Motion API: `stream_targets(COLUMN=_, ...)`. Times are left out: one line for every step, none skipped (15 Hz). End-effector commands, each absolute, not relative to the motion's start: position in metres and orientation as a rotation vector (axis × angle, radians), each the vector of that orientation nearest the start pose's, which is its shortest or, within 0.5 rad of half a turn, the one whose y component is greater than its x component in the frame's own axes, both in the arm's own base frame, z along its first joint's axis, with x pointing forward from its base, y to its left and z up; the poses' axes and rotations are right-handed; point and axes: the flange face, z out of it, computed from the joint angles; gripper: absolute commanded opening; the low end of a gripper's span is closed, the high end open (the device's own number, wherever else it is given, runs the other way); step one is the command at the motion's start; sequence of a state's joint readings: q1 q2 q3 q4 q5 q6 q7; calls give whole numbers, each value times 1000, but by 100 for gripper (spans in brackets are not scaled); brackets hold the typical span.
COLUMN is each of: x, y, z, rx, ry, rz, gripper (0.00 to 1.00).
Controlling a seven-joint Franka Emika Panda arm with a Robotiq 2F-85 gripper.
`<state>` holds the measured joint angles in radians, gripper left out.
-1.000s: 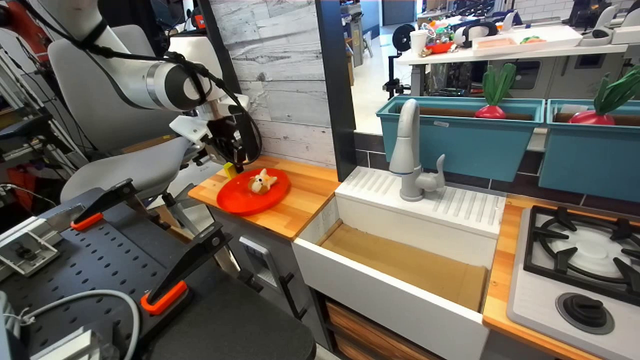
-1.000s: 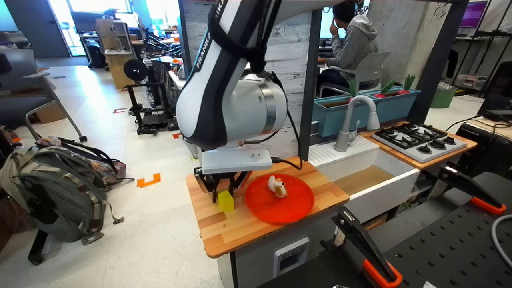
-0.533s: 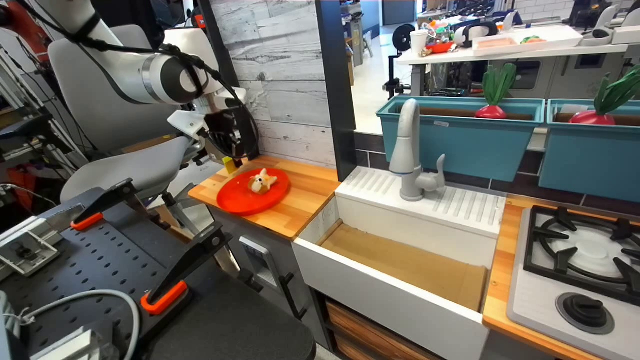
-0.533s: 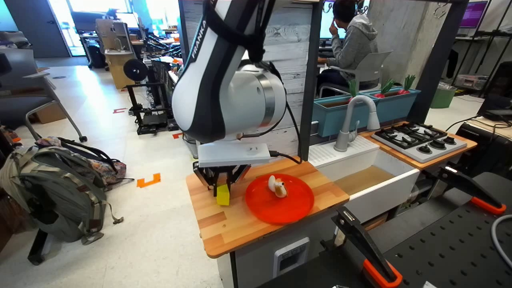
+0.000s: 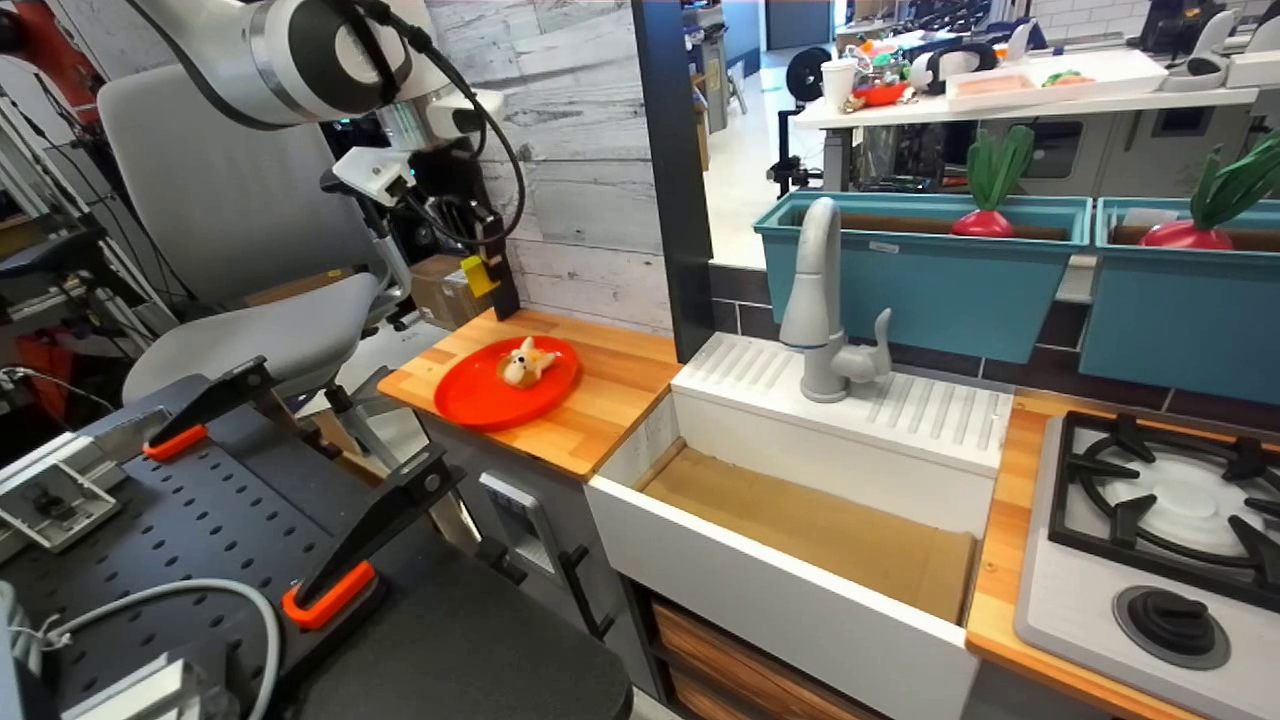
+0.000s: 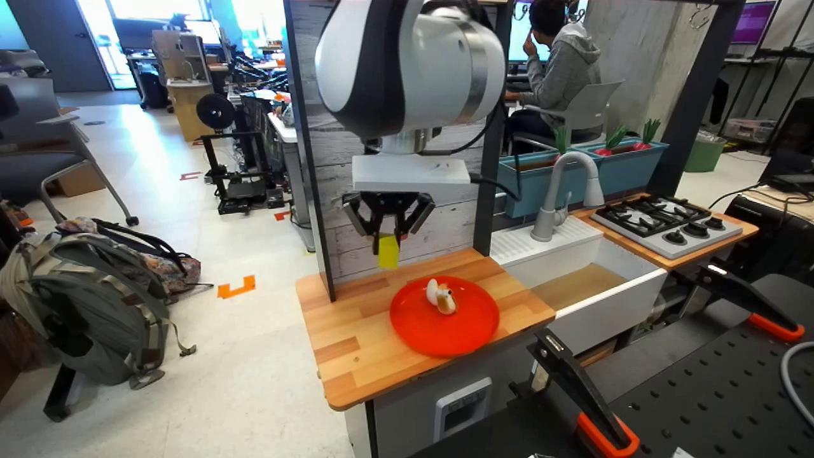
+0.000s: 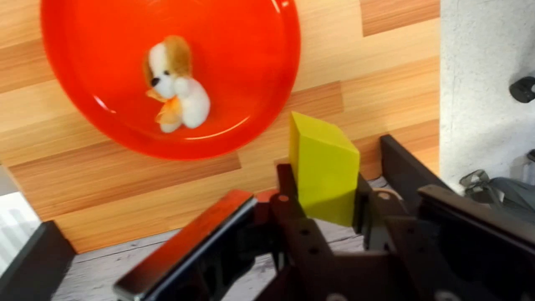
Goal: Move the yellow block to the right
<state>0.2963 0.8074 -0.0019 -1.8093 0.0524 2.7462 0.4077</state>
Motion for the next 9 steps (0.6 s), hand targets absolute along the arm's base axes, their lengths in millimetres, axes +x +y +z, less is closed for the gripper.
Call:
stream_targets(x=607, y=132, z=130, rx=-3063, ry=349, rz=-166, gripper=8)
stream_targets(x=605, y=116, z=132, rx=-3061, ry=371, rz=-154, gripper=8)
stream_targets(x=602, y=100, z=130, rx=-3056, ry=406, rz=-143, gripper=8)
stream_targets(x=601, y=84, z=127, rx=-3053, ry=434, rz=-129, gripper=8)
stream_targets(x=598, y=68, z=122, rx=-3049, ry=468, rz=-124, gripper=8)
stream_targets(x=596, y=54, z=117, rx=-3044, ry=501, rz=-116, gripper=8)
stream_targets(x=596, y=40, z=111, rx=-3039, ry=531, rz=-111, gripper=8)
stream_targets(x=597, y=26, z=107, rx=-3036, ry=559, rz=-107, gripper=8)
stream_targets(x=596, y=14, z=100, rx=-3024, ry=595, rz=-91, gripper=8)
